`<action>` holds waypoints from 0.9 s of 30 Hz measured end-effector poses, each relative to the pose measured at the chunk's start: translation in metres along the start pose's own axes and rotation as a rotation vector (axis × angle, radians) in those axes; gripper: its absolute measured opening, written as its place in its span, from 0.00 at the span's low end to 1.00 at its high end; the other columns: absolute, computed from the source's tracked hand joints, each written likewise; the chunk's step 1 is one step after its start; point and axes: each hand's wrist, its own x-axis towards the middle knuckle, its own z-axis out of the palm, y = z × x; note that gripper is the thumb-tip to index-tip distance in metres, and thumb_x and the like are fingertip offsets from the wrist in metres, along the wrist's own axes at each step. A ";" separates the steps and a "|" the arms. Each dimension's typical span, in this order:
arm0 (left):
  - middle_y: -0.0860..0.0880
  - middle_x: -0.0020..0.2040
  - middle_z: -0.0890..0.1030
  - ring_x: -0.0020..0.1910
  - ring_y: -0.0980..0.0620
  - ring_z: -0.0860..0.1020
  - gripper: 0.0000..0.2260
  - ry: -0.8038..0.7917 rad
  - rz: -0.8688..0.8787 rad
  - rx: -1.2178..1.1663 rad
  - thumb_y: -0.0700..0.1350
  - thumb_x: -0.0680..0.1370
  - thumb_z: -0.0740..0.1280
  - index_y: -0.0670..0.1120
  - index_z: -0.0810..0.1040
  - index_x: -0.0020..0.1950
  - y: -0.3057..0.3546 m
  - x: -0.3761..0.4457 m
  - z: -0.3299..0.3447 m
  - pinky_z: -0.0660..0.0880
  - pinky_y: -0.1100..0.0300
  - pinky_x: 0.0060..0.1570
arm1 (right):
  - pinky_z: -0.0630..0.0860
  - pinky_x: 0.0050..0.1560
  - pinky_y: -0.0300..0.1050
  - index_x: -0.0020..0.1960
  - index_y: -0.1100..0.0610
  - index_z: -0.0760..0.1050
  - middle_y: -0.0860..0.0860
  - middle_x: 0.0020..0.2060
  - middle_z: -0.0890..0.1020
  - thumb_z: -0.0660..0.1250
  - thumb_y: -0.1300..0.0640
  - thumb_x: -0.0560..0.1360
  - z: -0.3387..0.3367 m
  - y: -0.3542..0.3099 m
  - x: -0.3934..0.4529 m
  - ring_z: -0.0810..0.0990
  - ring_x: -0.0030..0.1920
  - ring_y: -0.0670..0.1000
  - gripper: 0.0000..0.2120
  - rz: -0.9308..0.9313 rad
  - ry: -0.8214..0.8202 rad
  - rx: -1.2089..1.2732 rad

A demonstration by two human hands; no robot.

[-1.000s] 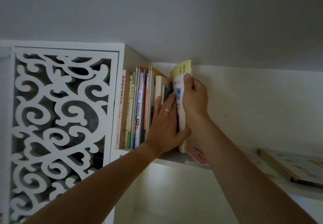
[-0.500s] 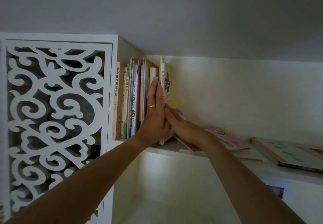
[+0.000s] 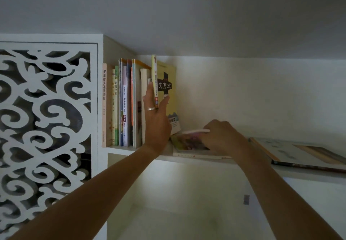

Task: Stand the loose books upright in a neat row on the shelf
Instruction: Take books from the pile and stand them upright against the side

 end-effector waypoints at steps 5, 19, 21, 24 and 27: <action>0.52 0.83 0.48 0.83 0.56 0.48 0.25 -0.012 -0.036 -0.045 0.25 0.79 0.60 0.38 0.70 0.76 0.001 -0.004 0.004 0.65 0.48 0.77 | 0.62 0.27 0.34 0.43 0.60 0.72 0.51 0.31 0.73 0.58 0.47 0.85 -0.014 0.006 0.004 0.75 0.32 0.50 0.19 -0.032 0.591 0.189; 0.37 0.83 0.48 0.83 0.41 0.45 0.32 -0.098 0.068 0.445 0.60 0.85 0.47 0.40 0.53 0.83 -0.015 -0.008 -0.034 0.45 0.44 0.82 | 0.80 0.61 0.53 0.49 0.43 0.84 0.46 0.49 0.88 0.56 0.30 0.79 0.022 -0.115 0.047 0.86 0.52 0.48 0.24 -0.320 0.059 1.096; 0.34 0.83 0.49 0.83 0.37 0.48 0.32 -0.101 0.059 0.427 0.59 0.85 0.39 0.39 0.54 0.83 -0.013 -0.008 -0.032 0.53 0.38 0.80 | 0.78 0.63 0.55 0.56 0.39 0.81 0.43 0.54 0.85 0.57 0.33 0.80 0.022 -0.096 0.049 0.84 0.56 0.46 0.18 -0.341 0.001 0.894; 0.34 0.82 0.50 0.82 0.35 0.51 0.32 -0.028 0.195 0.414 0.55 0.83 0.65 0.43 0.59 0.82 -0.011 -0.005 -0.020 0.55 0.36 0.79 | 0.76 0.51 0.43 0.52 0.45 0.80 0.47 0.47 0.83 0.60 0.45 0.83 0.015 -0.066 0.035 0.81 0.49 0.49 0.11 -0.331 -0.288 0.334; 0.34 0.82 0.53 0.83 0.36 0.50 0.35 -0.064 0.288 0.405 0.42 0.77 0.76 0.46 0.64 0.81 -0.009 -0.002 -0.008 0.52 0.37 0.80 | 0.70 0.54 0.39 0.58 0.46 0.78 0.44 0.51 0.79 0.52 0.36 0.84 0.006 -0.042 0.017 0.77 0.50 0.46 0.21 -0.191 -0.624 0.129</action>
